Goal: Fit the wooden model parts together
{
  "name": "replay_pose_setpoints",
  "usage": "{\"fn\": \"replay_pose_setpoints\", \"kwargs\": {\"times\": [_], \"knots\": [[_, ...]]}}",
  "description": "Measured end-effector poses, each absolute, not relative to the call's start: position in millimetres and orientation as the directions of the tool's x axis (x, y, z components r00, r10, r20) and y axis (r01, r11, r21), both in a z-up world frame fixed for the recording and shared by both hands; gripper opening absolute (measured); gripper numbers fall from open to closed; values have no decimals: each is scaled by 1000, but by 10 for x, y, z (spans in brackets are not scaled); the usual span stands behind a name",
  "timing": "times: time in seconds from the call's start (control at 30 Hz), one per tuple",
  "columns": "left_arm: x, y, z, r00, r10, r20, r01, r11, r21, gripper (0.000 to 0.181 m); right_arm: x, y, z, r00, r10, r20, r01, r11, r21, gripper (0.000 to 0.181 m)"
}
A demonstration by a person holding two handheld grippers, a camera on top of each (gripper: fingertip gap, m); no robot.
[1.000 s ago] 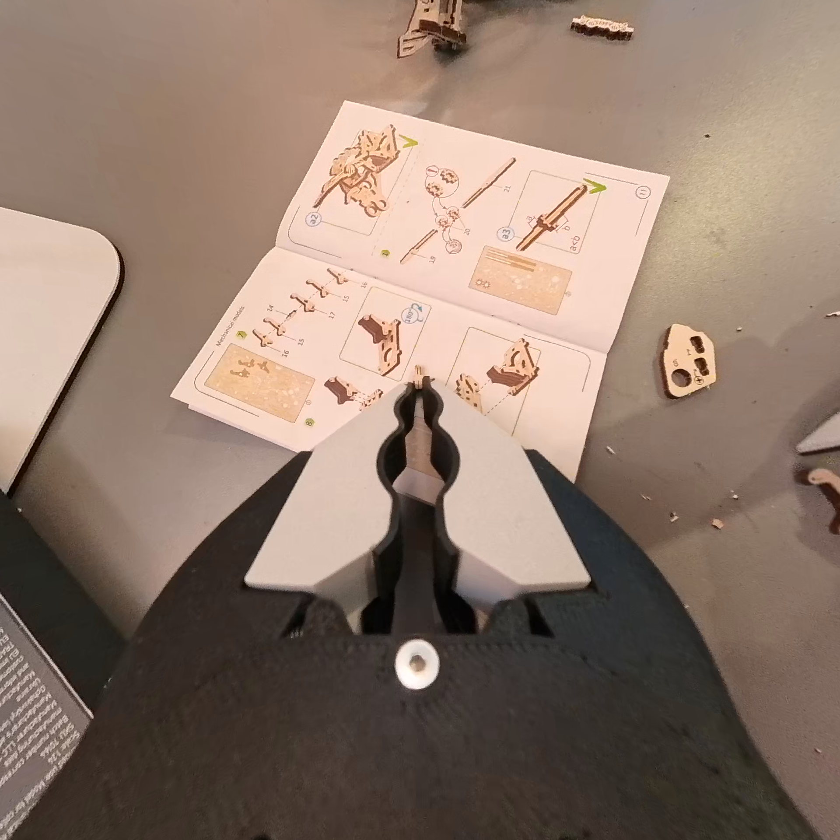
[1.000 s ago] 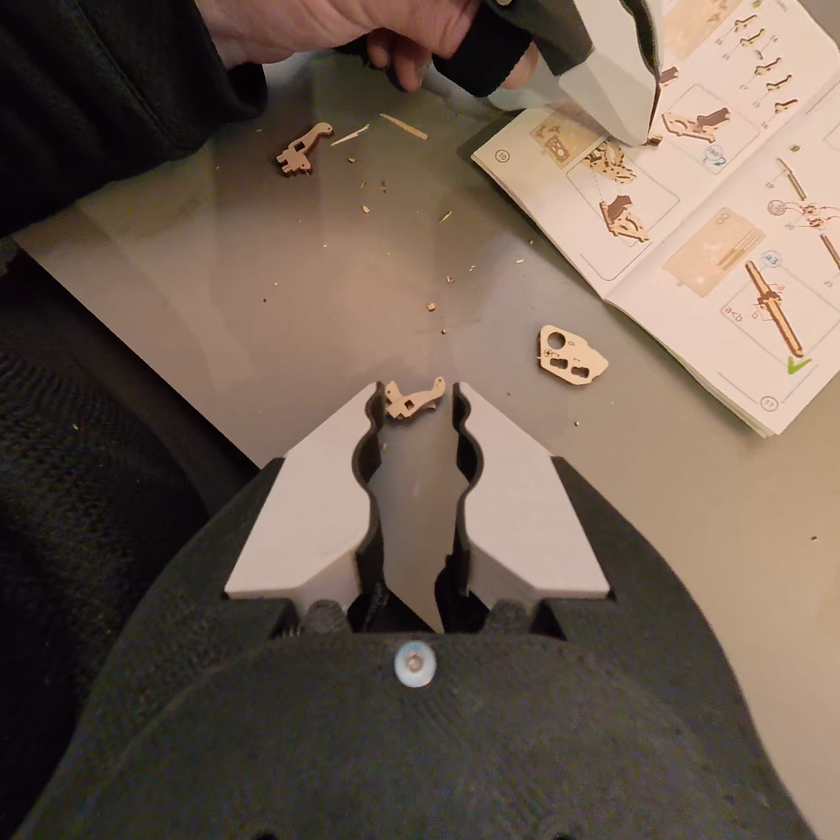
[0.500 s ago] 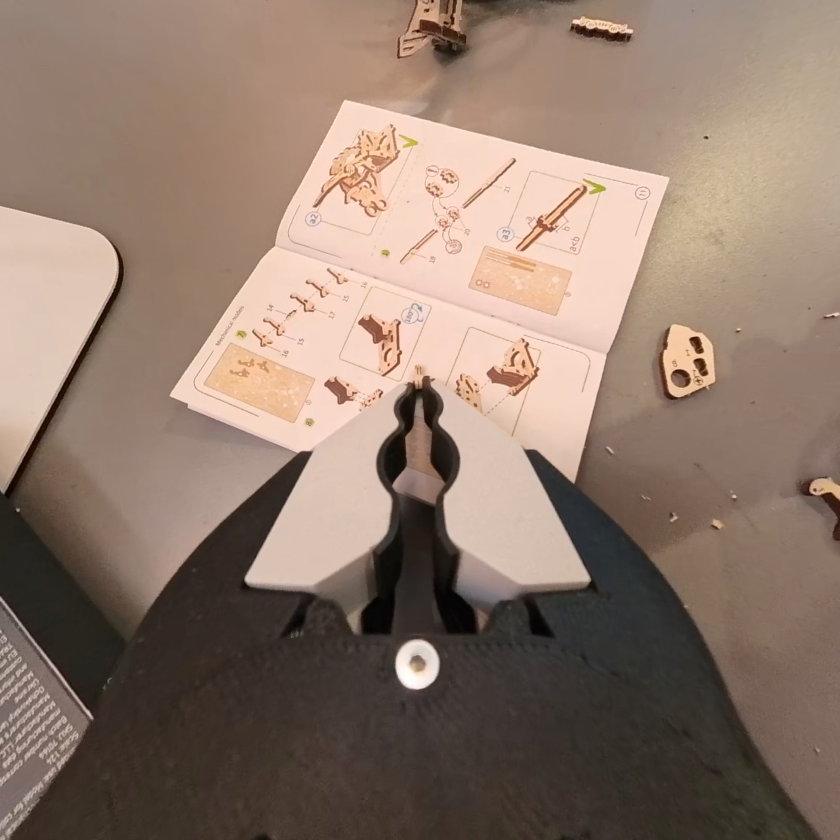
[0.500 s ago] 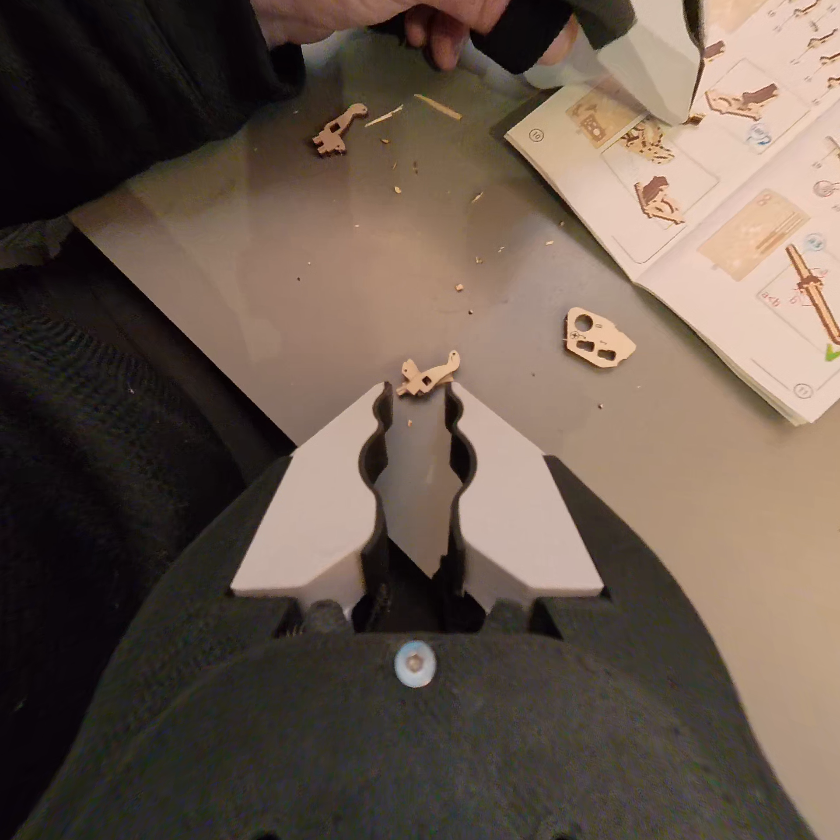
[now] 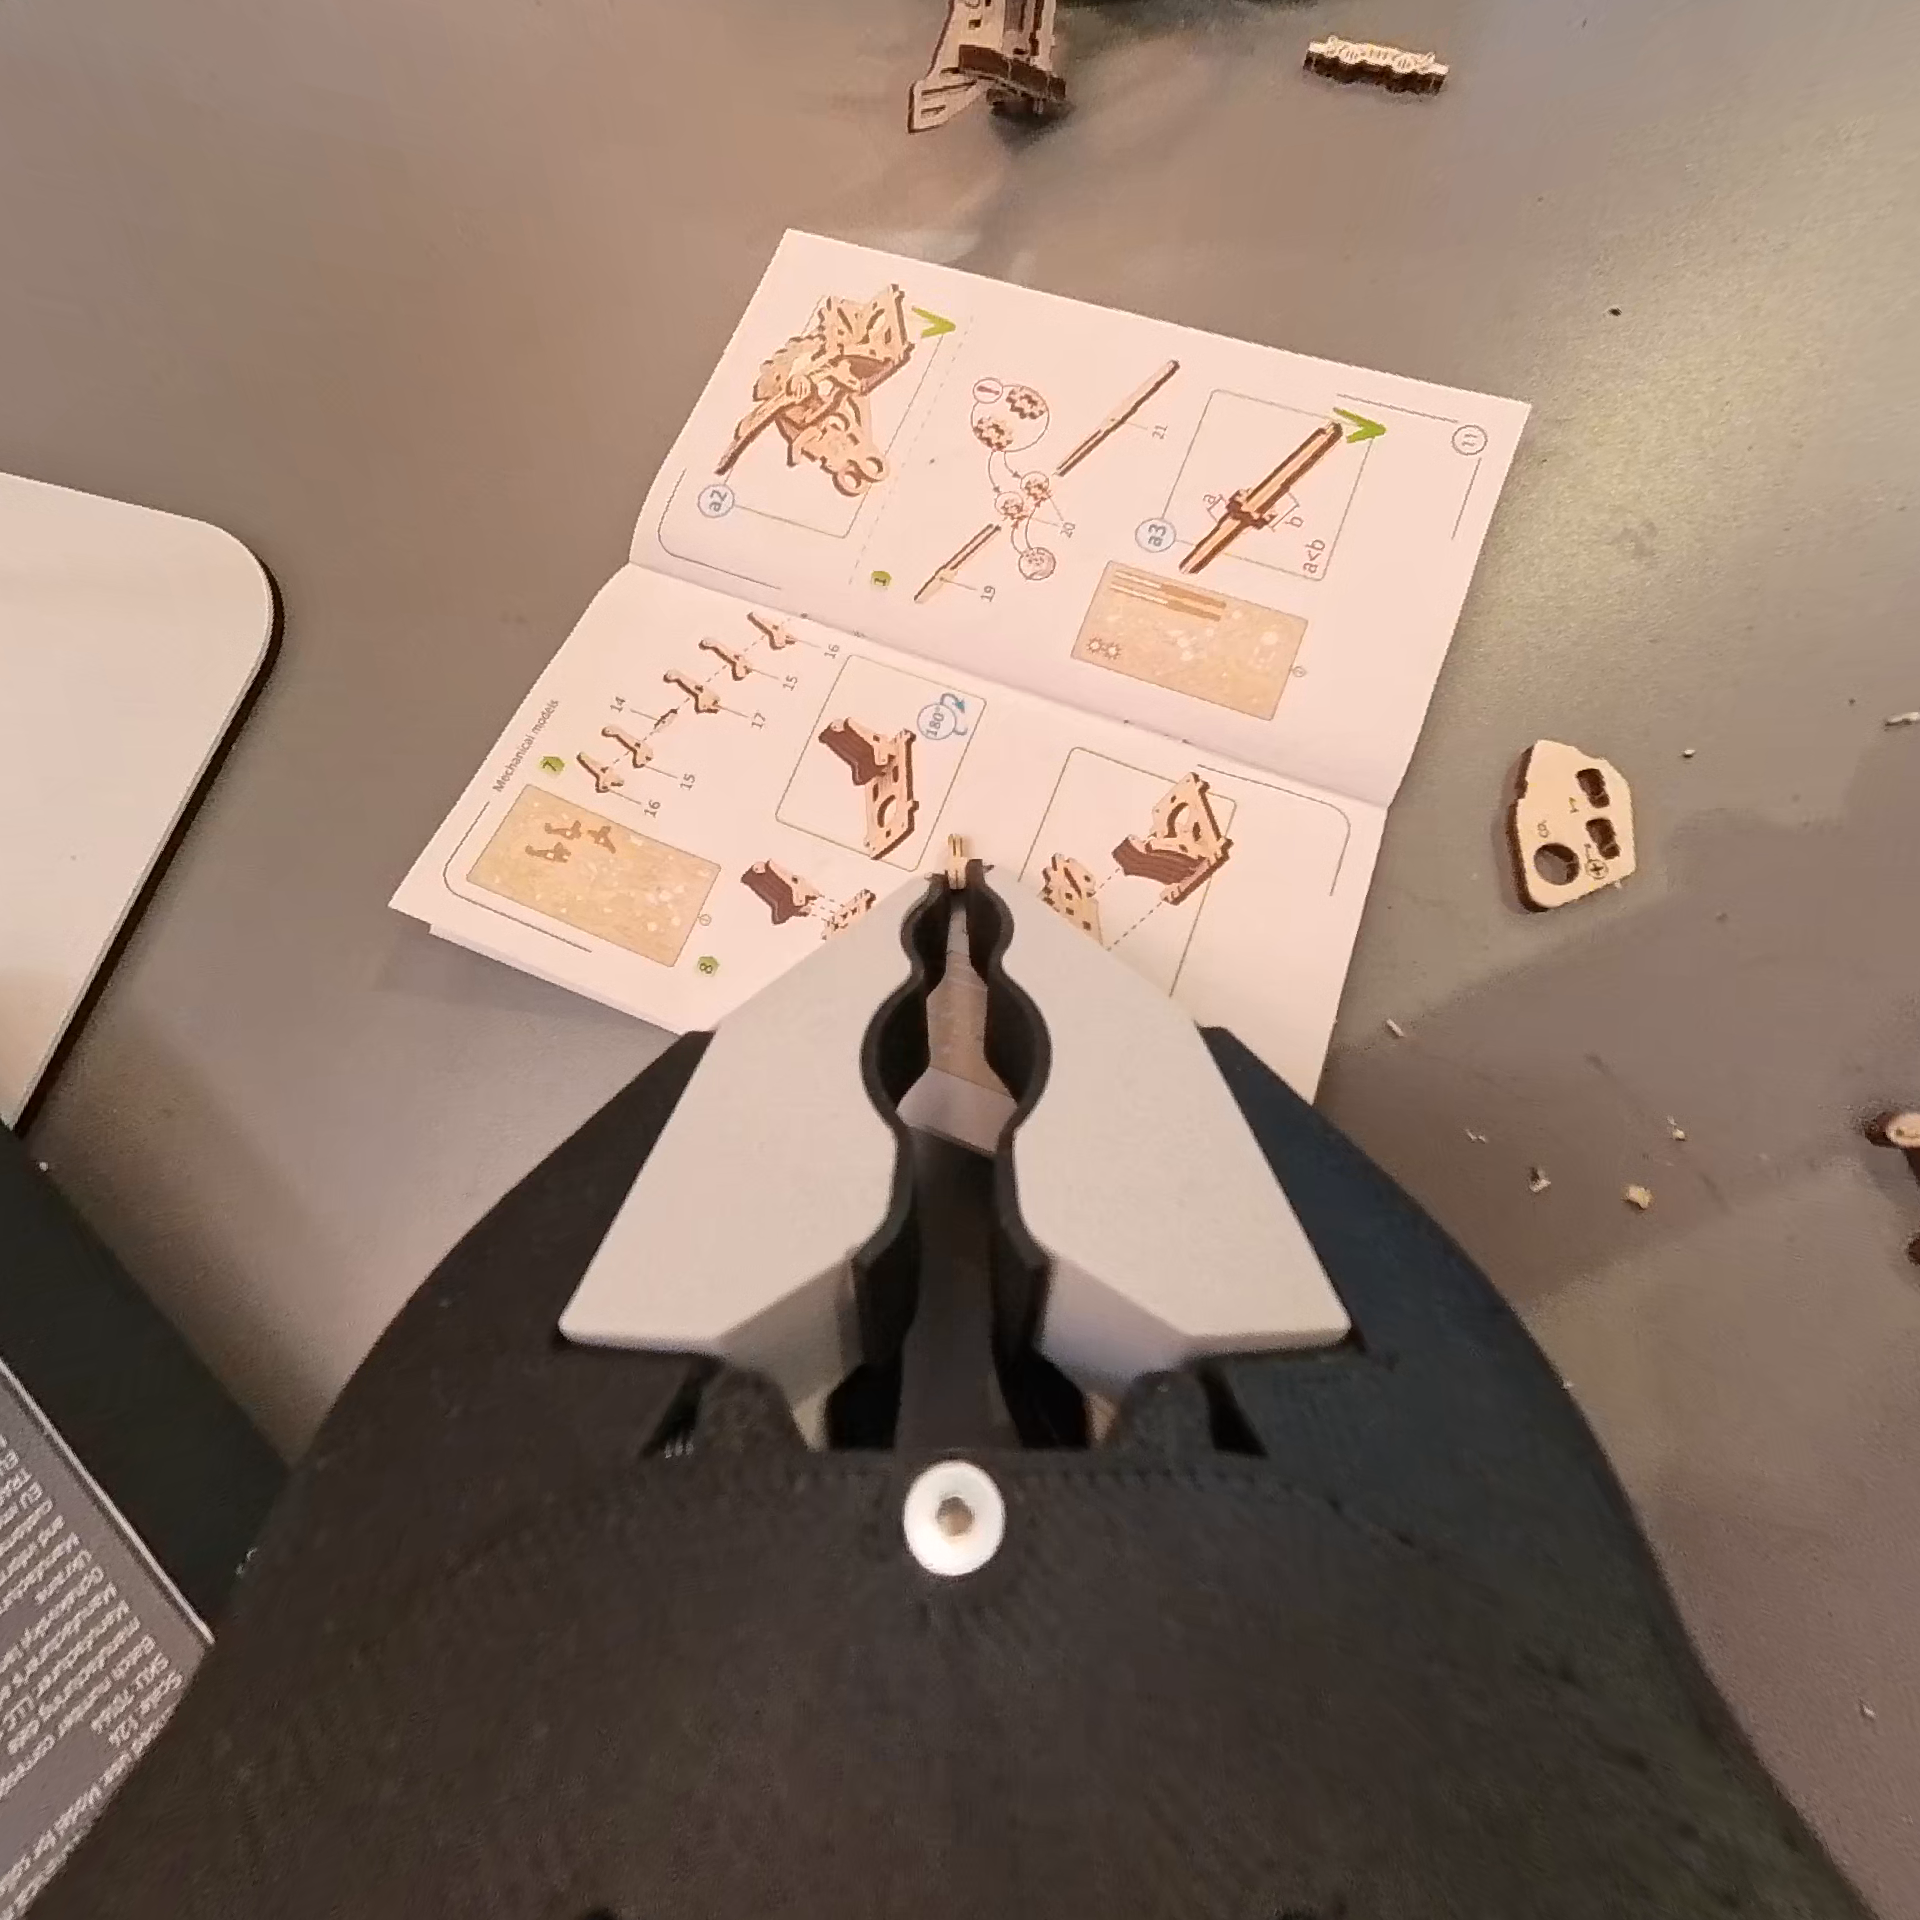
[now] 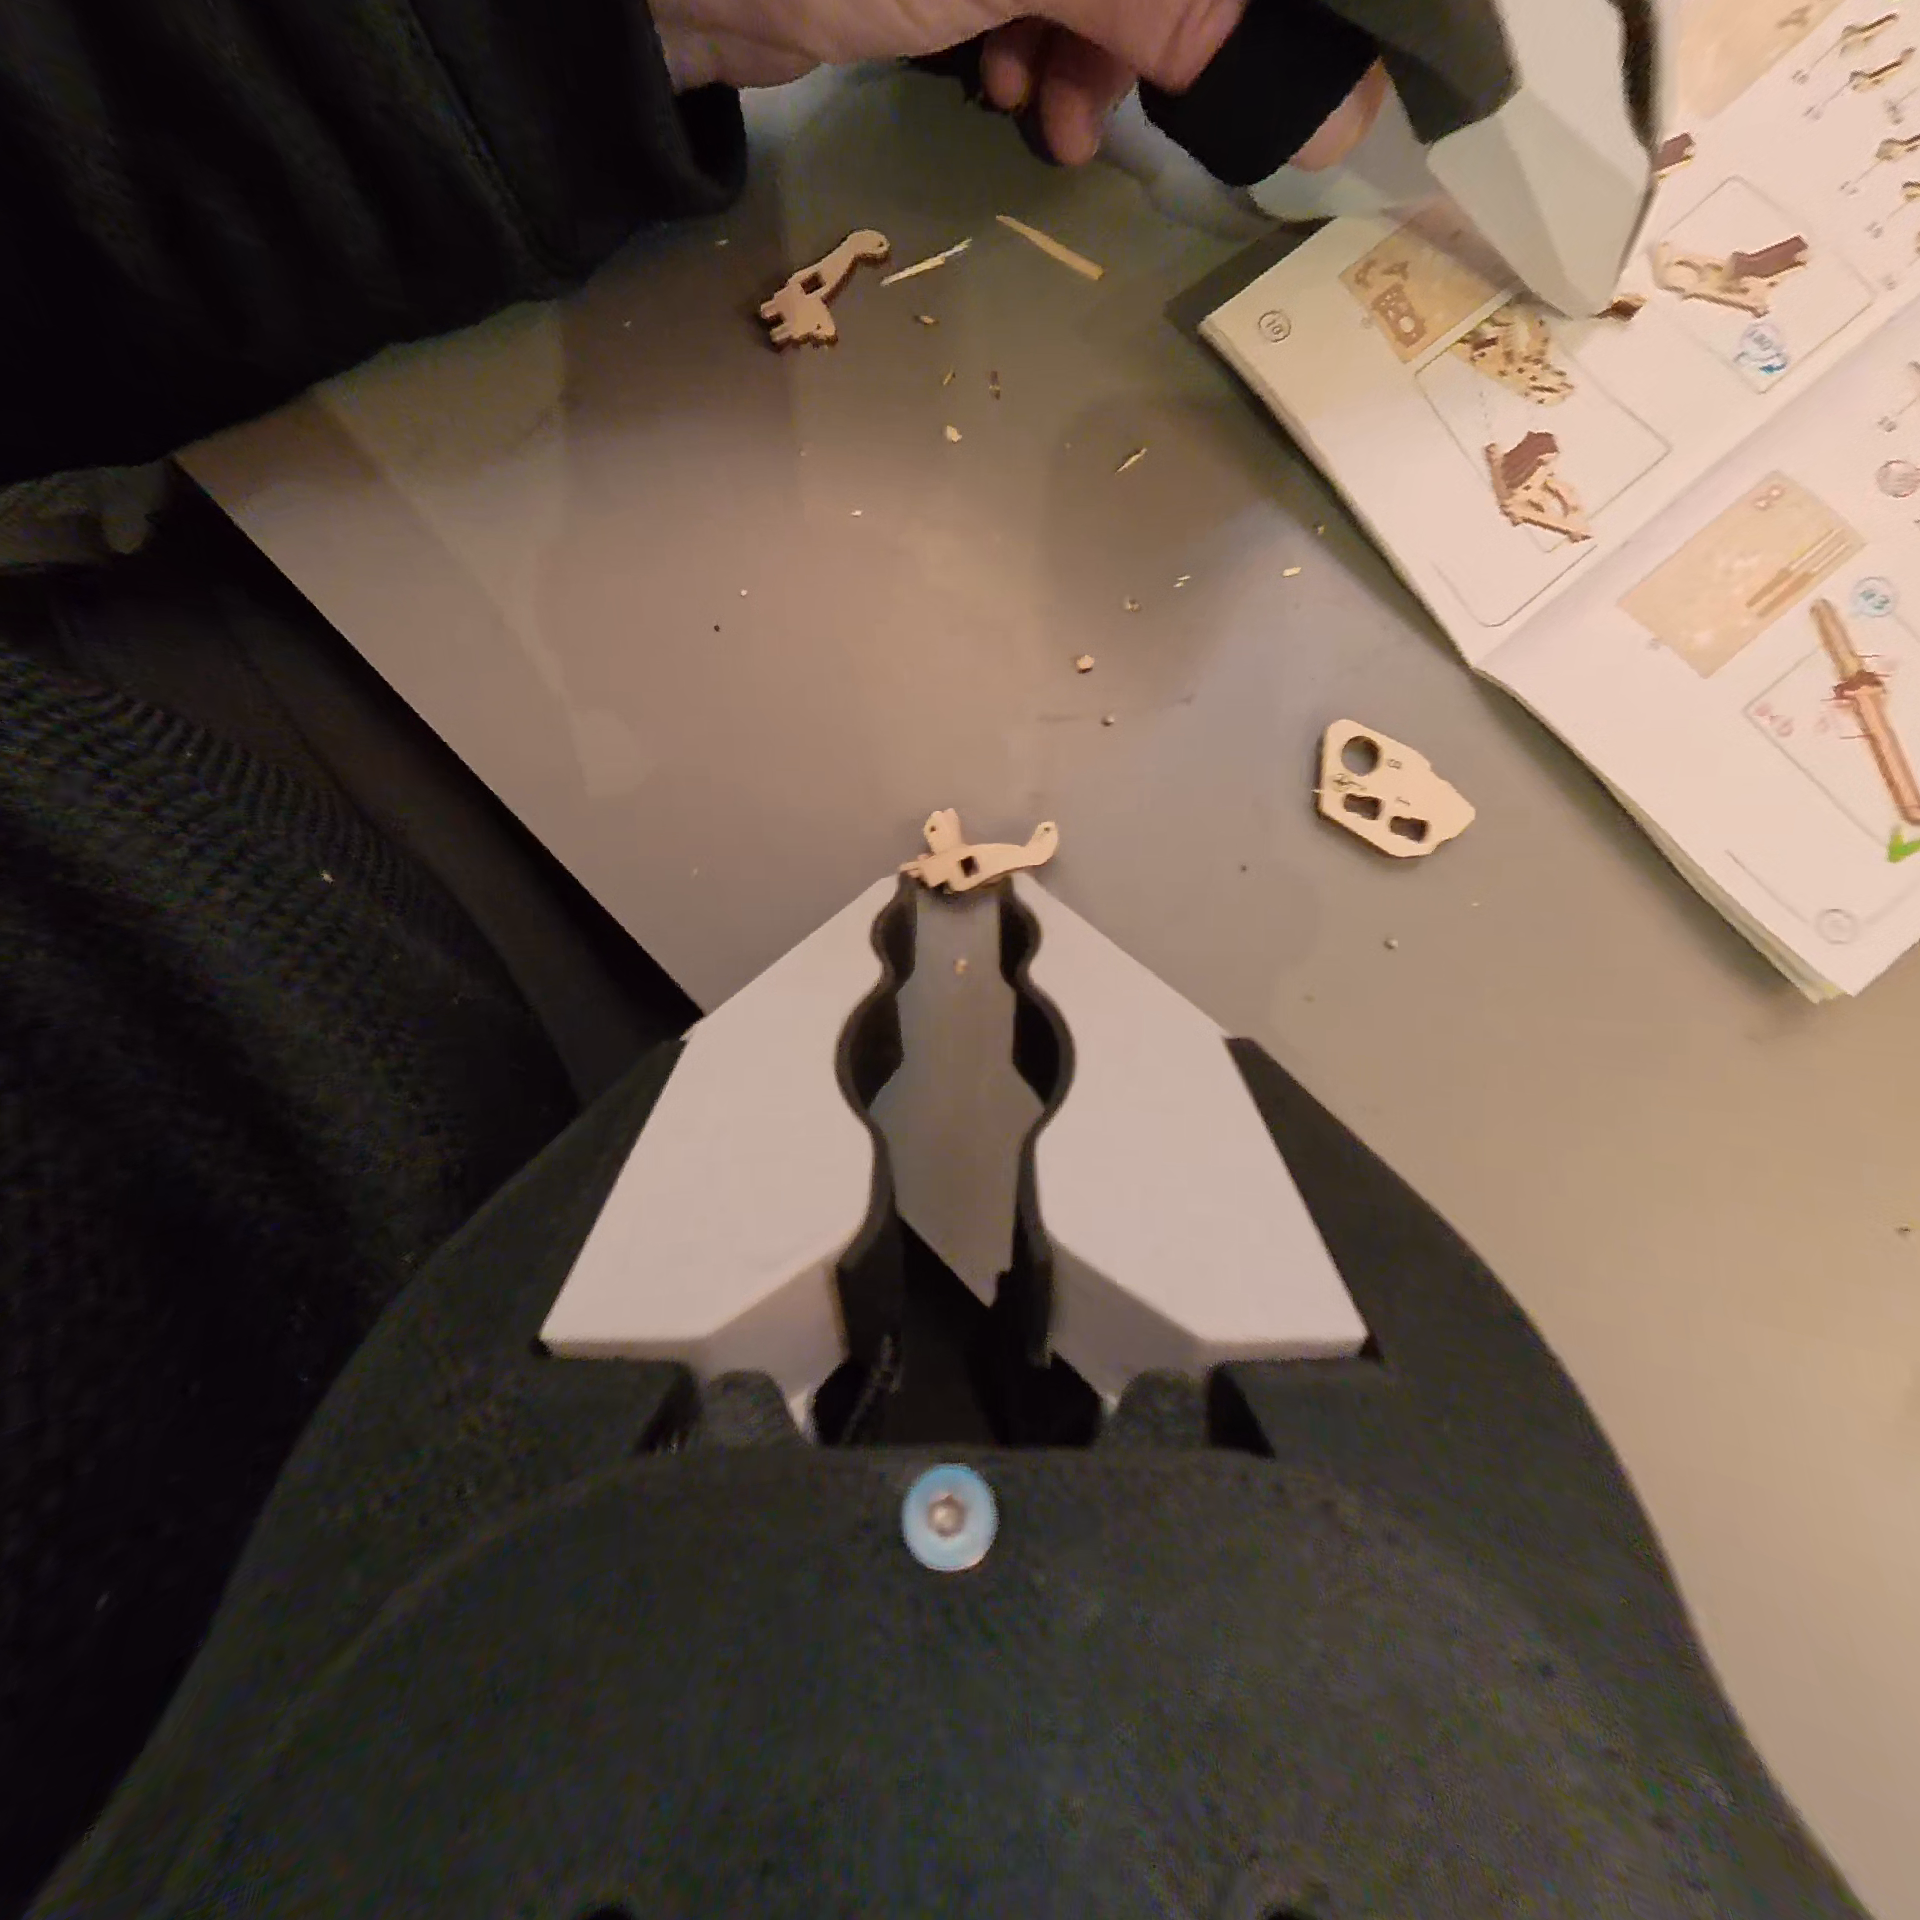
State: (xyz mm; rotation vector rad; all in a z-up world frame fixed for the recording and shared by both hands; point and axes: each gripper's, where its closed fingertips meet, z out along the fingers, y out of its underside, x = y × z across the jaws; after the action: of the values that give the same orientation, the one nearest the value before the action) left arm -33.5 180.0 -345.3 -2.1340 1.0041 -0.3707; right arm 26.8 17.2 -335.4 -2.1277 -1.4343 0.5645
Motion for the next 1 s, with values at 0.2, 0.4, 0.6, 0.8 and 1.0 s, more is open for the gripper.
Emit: {"fn": "replay_pose_setpoints", "kwargs": {"times": [0.2,0.4,0.6,0.8,1.0], "knots": [[-335,1799,-3453,652,-756,-49,-544,-422,-725,1,173,231,-3331,255,960,-113,713,-266,-649,45],[-334,1798,-3453,652,-757,-49,-545,-422,-725,1,179,200,-3423,153,981,-118,753,-193,-629,32],[-334,1797,-3452,652,-757,-47,-544,-423,-725,1,176,200,-3419,175,975,-139,733,-224,-643,22],[-334,1797,-3453,652,-757,-47,-544,-423,-725,1,175,200,-3398,208,967,-147,715,-253,-652,20],[-334,1797,-3452,652,-757,-48,-544,-423,-725,1,189,262,-3335,301,940,-159,674,-328,-662,7]]}}
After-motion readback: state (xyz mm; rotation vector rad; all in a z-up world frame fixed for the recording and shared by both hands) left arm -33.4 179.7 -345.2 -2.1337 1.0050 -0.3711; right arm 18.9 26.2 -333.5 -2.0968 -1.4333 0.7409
